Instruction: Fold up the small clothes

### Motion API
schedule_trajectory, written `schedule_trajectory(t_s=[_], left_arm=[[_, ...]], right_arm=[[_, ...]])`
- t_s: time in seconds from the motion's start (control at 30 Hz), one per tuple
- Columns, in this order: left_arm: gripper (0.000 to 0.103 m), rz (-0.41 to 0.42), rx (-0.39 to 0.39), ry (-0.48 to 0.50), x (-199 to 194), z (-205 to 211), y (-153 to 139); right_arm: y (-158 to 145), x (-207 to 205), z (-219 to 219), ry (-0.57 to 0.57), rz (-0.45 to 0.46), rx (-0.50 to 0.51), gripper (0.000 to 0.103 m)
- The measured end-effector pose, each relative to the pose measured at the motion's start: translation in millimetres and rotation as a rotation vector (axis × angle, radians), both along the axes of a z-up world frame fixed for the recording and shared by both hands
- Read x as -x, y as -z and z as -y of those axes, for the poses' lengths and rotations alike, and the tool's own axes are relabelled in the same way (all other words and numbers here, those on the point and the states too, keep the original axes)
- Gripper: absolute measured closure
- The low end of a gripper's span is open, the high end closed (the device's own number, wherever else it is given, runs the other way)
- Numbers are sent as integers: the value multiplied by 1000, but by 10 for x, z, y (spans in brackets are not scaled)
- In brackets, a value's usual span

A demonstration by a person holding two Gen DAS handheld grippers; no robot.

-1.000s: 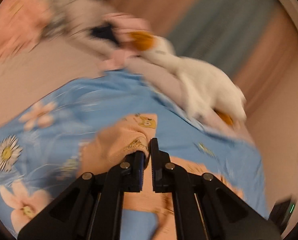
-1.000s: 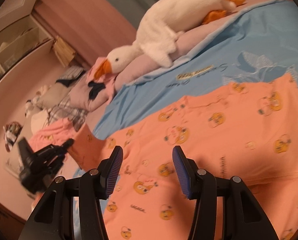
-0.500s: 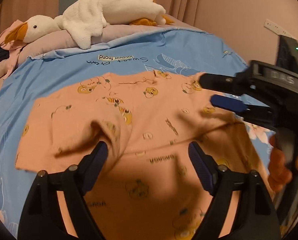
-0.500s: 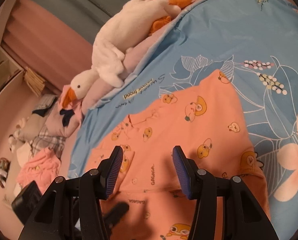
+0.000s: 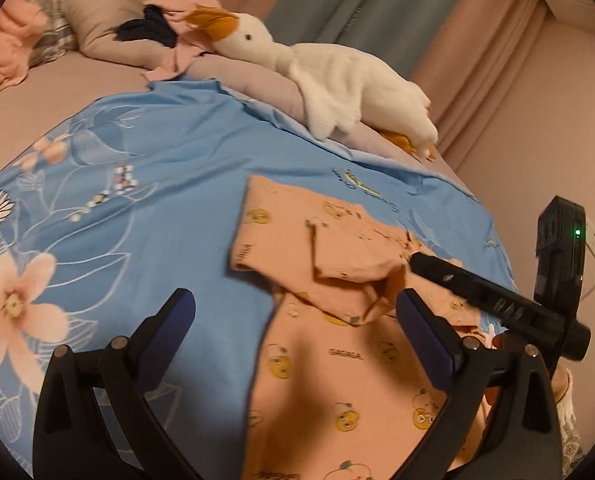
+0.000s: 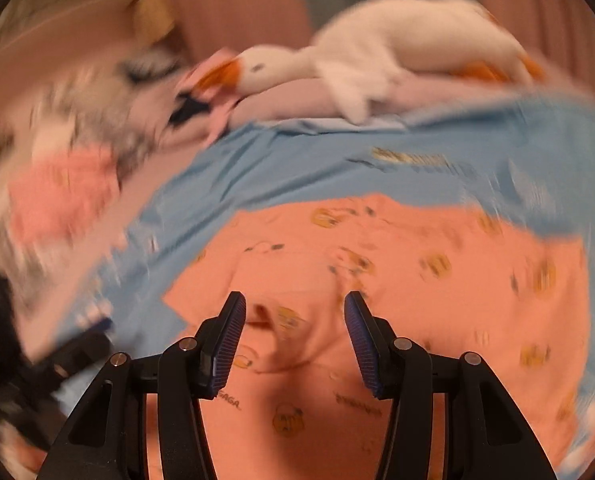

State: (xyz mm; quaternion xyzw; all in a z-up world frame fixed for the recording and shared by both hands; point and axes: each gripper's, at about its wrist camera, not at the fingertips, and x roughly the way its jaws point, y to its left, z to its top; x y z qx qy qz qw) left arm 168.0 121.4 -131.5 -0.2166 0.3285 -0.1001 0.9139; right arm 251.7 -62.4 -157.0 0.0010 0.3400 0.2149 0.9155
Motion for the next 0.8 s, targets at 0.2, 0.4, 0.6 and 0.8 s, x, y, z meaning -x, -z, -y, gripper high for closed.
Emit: schedule_trajectory(t_s=[0.2,0.4,0.6,0.8], left_arm=[[2,-12,31,-12,82,-84,26],[2,-24,59,-28,114,-162,37],[2,-29,75,-25,116,-161,45],[2,-55,93,-14,96,-122,107]], right_arm=[[108,18,-676,-164,100,325,51],[308,-157,-712,-168,54,411,95],[-33,-181,141,-18,15,-120,95],[69,51,1291,338,30,-314,95]])
